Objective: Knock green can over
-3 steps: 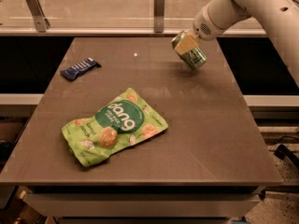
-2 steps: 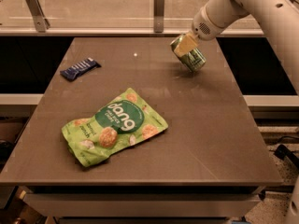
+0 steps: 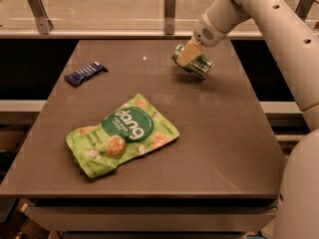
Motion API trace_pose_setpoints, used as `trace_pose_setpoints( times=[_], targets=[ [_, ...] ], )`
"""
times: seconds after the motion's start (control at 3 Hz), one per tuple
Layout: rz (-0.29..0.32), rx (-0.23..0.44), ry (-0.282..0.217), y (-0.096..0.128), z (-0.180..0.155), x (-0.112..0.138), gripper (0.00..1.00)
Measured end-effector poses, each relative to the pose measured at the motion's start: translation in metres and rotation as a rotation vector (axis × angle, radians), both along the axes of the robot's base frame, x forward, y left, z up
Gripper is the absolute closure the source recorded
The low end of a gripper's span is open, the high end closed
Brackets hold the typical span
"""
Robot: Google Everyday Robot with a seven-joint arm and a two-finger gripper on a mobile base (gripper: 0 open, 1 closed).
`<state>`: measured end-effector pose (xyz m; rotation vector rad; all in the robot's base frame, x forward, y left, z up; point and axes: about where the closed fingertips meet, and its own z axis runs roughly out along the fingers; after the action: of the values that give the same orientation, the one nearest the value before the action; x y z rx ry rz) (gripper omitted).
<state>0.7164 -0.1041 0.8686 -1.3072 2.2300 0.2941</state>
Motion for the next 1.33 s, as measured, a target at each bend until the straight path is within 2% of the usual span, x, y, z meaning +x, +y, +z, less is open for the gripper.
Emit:
trace_pose_setpoints(
  times=[0.67,1.0,1.33],
  targets=[
    [0.071,-0.006,0.06,0.022,-0.027,0.007,1.0],
    [0.072,-0.005,0.061,0.023,-0.028,0.007,0.83],
    [0.072,-0.005,0.061,0.023,-0.028,0.007,0.59]
  ],
)
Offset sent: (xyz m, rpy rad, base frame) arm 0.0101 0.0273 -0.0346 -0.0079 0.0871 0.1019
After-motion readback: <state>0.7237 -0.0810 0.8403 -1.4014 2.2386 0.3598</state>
